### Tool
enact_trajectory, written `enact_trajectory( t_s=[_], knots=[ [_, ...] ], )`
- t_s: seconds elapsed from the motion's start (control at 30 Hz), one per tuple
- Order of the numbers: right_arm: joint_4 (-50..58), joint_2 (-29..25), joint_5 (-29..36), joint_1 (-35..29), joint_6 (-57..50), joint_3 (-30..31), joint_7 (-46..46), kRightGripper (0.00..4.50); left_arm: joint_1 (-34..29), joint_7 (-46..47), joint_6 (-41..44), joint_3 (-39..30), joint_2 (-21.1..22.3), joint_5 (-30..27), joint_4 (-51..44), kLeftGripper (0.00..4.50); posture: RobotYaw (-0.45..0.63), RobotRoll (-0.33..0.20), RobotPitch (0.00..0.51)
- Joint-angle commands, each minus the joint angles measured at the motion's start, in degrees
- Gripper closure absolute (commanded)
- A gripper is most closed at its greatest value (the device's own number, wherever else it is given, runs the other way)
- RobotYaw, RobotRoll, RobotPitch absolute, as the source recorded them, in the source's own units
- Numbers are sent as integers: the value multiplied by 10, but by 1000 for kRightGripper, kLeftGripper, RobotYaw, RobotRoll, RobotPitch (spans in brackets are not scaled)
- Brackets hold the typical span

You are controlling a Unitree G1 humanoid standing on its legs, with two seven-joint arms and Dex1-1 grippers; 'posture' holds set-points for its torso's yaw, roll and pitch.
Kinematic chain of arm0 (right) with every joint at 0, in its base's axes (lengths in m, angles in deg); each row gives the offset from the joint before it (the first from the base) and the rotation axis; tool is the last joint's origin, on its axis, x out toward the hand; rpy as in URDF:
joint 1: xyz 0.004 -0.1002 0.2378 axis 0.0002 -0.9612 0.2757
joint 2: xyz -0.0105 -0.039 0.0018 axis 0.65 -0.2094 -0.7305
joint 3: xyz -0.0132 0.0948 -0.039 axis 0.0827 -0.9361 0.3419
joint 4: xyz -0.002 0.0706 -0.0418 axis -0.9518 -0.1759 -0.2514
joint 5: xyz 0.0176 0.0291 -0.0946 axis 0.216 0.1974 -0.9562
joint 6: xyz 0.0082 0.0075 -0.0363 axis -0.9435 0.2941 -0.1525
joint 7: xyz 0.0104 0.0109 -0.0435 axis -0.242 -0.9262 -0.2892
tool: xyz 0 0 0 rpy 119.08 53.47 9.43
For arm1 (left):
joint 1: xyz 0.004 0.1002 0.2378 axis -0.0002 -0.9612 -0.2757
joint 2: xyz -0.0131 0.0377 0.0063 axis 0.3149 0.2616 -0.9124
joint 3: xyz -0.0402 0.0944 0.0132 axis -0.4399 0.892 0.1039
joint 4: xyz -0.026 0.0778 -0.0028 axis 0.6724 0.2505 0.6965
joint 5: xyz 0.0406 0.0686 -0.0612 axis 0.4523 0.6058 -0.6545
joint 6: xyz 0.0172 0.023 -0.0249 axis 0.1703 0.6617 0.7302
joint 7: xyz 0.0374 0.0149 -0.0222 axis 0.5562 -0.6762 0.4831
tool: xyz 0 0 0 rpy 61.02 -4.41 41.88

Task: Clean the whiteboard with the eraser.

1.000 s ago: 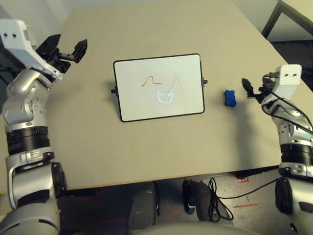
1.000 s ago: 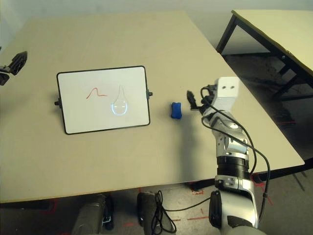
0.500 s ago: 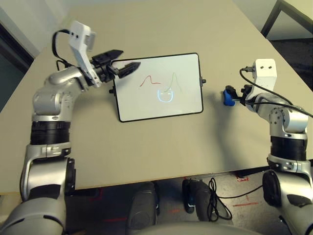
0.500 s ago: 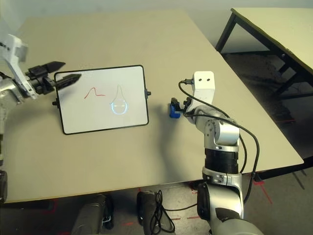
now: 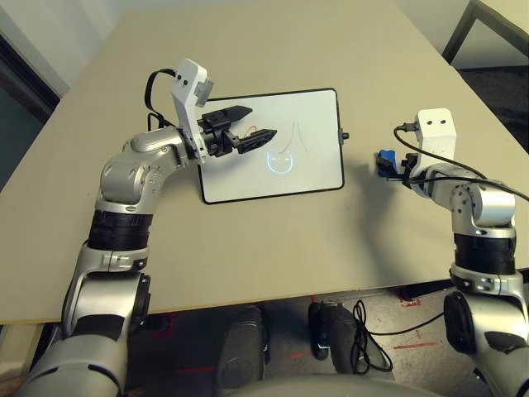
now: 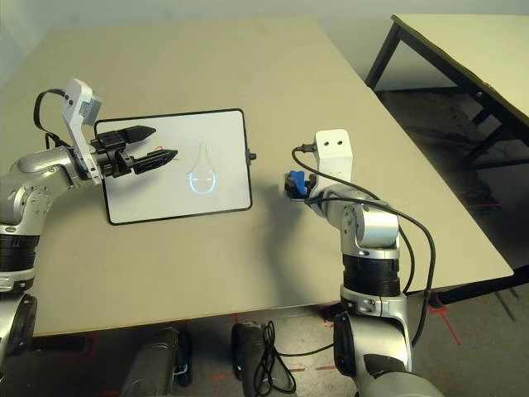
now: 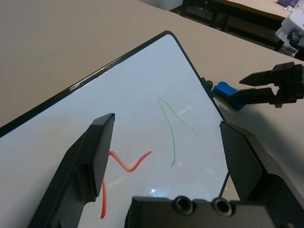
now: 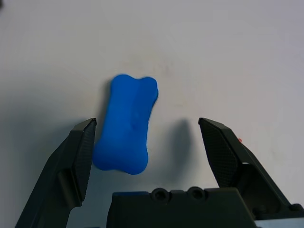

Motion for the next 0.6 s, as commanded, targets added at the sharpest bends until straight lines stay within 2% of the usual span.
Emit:
enact_trajectory(
  t_s=[0.03, 0.3, 0.4, 0.5, 0.6],
  knots=[
    [-25, -1, -9, 8, 10, 8, 6, 37, -2, -1, 3, 7, -4, 5, -3, 0, 9, 0, 167],
    [-53, 1, -23, 26, 29, 22, 14, 37, -8, -4, 10, 3, -1, 4, -6, 0, 13, 0, 174],
    [-45, -2, -32, 32, 23, 42, 17, 637, -9, -5, 12, 1, 0, 3, -8, 0, 18, 0, 178],
    [-24, 6, -36, 33, 5, 56, 13, 1592, -10, -3, 15, 1, -1, 2, -11, 0, 24, 0, 179],
    [-12, -12, -56, 27, 15, 87, 19, 2630, -12, -2, 17, -1, 0, 1, -15, 0, 29, 0, 177]
  ],
)
